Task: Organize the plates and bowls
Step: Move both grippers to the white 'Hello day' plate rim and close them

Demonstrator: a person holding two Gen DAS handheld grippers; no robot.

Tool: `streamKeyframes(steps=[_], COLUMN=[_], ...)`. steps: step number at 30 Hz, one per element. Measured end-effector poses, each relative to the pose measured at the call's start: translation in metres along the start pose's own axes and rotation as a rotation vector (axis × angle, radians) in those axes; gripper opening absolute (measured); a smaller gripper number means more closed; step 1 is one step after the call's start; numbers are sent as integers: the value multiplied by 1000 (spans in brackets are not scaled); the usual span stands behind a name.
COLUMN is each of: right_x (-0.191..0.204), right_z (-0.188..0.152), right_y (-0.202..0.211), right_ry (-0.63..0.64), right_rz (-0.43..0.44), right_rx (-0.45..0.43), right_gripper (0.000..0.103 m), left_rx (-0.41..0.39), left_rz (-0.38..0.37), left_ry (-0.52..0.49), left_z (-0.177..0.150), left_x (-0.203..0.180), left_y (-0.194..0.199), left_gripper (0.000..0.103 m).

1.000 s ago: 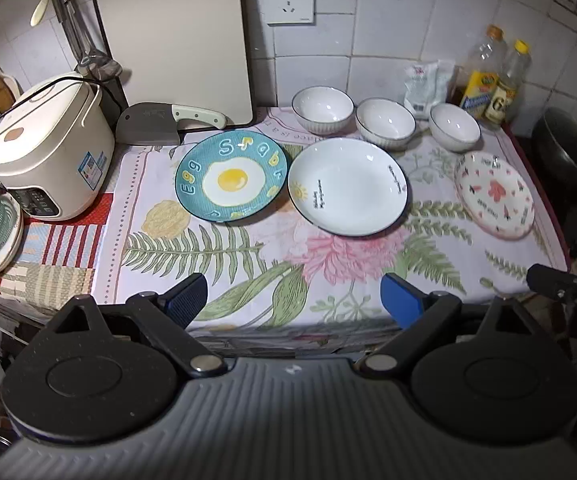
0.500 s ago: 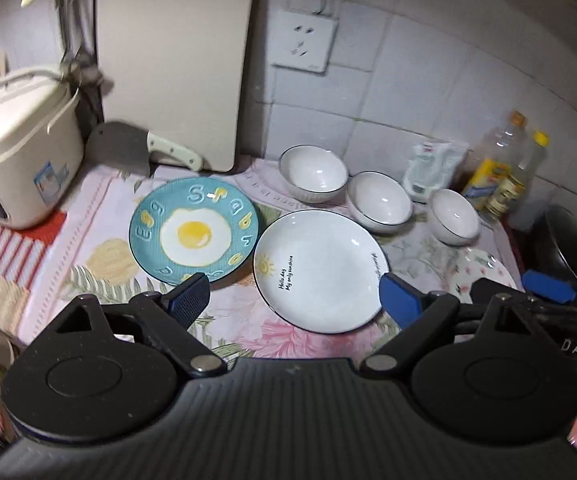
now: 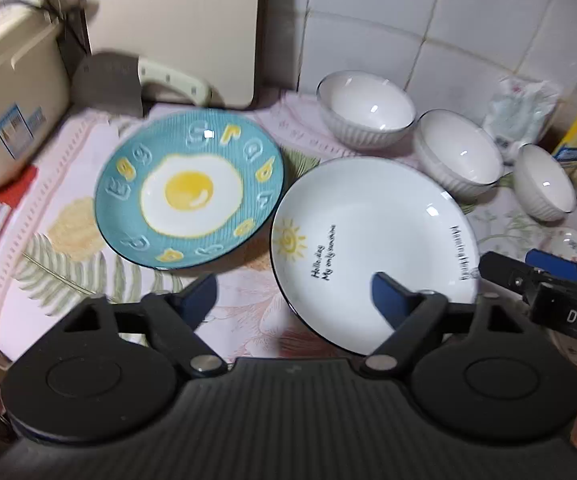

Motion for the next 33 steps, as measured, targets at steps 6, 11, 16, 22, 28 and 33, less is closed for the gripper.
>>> streamKeyframes(steps=[6, 11, 16, 22, 28, 33], right_x=[-17, -23, -26, -33, -33, -18], right_z=[-8, -5, -2, -11, -19, -14], right_y=[-35, -45, -51, -66, -68, -45], right_ry=[-46, -63, -102, -247, -268, -142], right_rz=[0, 5, 41, 81, 79, 39], right_rx=[73, 97, 110, 193, 204, 157], right_gripper=[72, 72, 56, 28, 15, 18], left_rx=[101, 95, 140, 135, 123, 40], left_rz=[-70, -37, -47, -113, -98, -46], left_ry=[12, -63, 1, 119, 107, -19], left_z=[-9, -12, -14, -19, -17, -14], left_x=[-1, -6, 0, 3, 2, -11], left_y=[-46, -54, -66, -68, -64, -37], left_gripper=[66, 59, 29, 25, 21, 23])
Point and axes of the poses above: each gripper's, at about its wrist camera, not at the fingertips, and y roughly against the way its jaws point, x to its left, z to its top, the point moved 7 cm from there along -y, roughly the way its jaws point, and after that the axes turned 3 degrees about x, right-handed, at the moved point
